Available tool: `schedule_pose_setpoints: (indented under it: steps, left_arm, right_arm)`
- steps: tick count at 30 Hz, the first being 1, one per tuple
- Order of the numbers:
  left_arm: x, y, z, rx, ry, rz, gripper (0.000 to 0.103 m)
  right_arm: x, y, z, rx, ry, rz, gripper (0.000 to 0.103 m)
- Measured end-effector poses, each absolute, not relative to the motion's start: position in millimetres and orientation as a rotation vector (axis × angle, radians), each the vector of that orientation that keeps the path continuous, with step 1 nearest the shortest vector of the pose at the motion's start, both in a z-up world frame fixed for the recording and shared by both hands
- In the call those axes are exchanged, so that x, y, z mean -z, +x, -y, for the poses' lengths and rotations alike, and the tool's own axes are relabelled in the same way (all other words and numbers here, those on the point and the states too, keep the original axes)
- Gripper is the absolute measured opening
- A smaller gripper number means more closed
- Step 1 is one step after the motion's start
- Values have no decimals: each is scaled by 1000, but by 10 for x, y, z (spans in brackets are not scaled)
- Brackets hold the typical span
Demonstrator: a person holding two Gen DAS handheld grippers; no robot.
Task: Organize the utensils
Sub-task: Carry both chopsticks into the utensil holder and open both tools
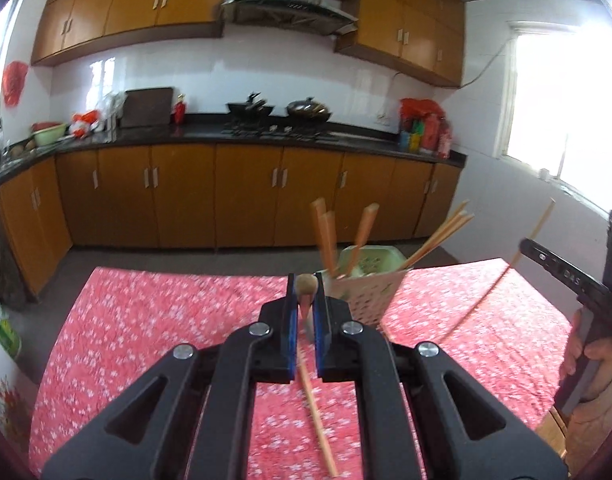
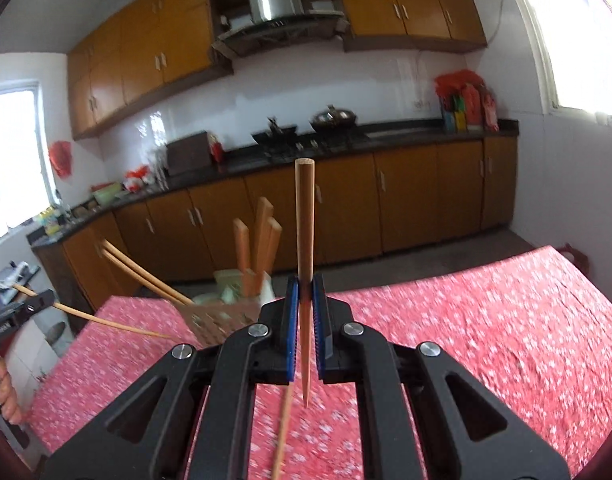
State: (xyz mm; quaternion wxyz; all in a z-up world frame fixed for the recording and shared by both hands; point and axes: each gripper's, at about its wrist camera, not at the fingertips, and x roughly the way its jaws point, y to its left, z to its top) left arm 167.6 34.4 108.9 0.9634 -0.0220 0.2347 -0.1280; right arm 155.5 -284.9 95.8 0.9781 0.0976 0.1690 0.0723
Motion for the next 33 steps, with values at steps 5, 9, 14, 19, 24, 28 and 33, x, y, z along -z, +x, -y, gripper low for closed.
schedule_pose_setpoints:
  steps: [5,9,14,19,24,28,33]
  left_arm:
    - [-1327,1632,-134,335,-34,-448,8]
    - [-1486,1657,35,346,-20,-400,8]
    - [-1636,1831,147,320,-65,-337,7]
    - [-1853,2012,201,291,-153,-242,7]
    - [-1938,2155,321,233,-135,-157,8]
    - [-1746,2349,396,211,-108,-195,8]
    - [-1436,2595,349,205,-120,-284,8]
  right_arm:
    - [-1192,1498,2752,-195,201,-272,8]
    - [-1307,1533,2684,-221,204,-236,8]
    - [-1381,1634,2596,-236,202,-206,8]
    - [-1460,1732,2526,-231,202,-156,8]
    - [-1431,1898,2465,-208,211,-121,8]
    - [-1267,2074,2368,-198,195,-152,8]
    - [-1076,2209,2300,-198,181,-231,8]
